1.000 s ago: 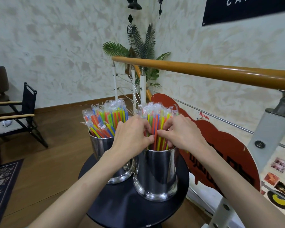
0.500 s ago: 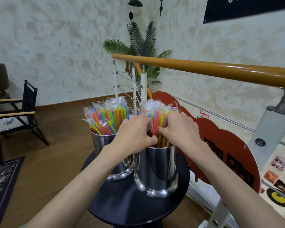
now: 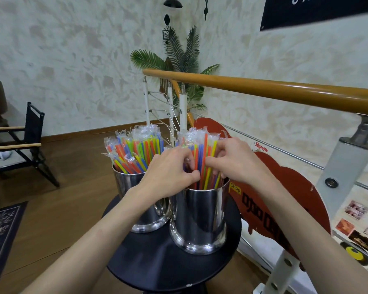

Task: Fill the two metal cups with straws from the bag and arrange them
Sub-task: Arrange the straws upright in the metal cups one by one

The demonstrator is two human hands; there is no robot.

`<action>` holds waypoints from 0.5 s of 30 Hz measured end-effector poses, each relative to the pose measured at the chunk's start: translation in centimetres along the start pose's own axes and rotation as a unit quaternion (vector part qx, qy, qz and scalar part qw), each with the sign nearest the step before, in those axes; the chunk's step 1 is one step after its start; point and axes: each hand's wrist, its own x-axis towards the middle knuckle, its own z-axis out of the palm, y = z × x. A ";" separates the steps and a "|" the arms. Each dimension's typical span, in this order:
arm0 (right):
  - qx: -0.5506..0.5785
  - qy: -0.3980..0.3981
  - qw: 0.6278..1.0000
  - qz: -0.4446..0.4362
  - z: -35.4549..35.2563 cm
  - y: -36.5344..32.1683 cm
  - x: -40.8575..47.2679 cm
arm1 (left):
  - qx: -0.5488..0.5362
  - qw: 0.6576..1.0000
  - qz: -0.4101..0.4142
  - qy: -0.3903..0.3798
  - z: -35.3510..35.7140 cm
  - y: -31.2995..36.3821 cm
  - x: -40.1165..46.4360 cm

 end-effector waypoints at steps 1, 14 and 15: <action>0.007 0.004 1.000 -0.009 -0.1 -0.1 -0.1 | -0.015 1.000 -0.001 -0.013 -0.1 0.0 0.0; 0.018 -0.039 0.998 -0.047 0.1 0.2 0.0 | 0.006 0.999 0.000 0.039 0.5 -0.6 0.1; 0.031 -0.056 0.997 -0.046 0.0 0.4 0.1 | 0.026 0.998 -0.005 0.051 0.6 -0.5 0.1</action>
